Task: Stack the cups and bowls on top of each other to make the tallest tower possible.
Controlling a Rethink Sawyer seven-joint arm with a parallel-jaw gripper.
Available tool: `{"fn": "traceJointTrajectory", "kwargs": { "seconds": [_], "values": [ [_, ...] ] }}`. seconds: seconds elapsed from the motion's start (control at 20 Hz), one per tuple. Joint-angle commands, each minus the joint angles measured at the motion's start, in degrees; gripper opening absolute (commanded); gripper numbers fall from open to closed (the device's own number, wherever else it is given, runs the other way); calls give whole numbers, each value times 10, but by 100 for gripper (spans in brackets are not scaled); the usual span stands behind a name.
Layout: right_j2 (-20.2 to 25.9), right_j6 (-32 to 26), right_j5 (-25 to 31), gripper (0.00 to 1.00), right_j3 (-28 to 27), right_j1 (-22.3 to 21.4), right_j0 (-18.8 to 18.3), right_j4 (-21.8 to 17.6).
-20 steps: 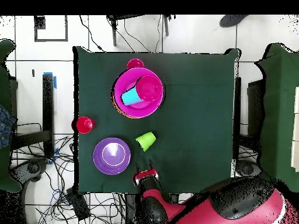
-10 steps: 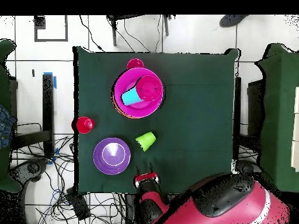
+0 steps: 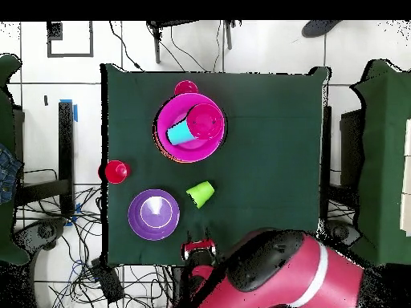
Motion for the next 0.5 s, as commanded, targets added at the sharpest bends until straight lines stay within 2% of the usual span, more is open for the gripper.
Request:
{"fn": "traceJointTrajectory", "kwargs": {
  "seconds": [0.05, 0.4, 0.5],
  "values": [
    [-2, 113, -40, 100, -105, 20, 50, 53],
    [-22, 141, -53, 100, -126, 18, 91, 93],
    [-21, 149, -46, 100, -132, 14, 96, 93]
  ]
}}
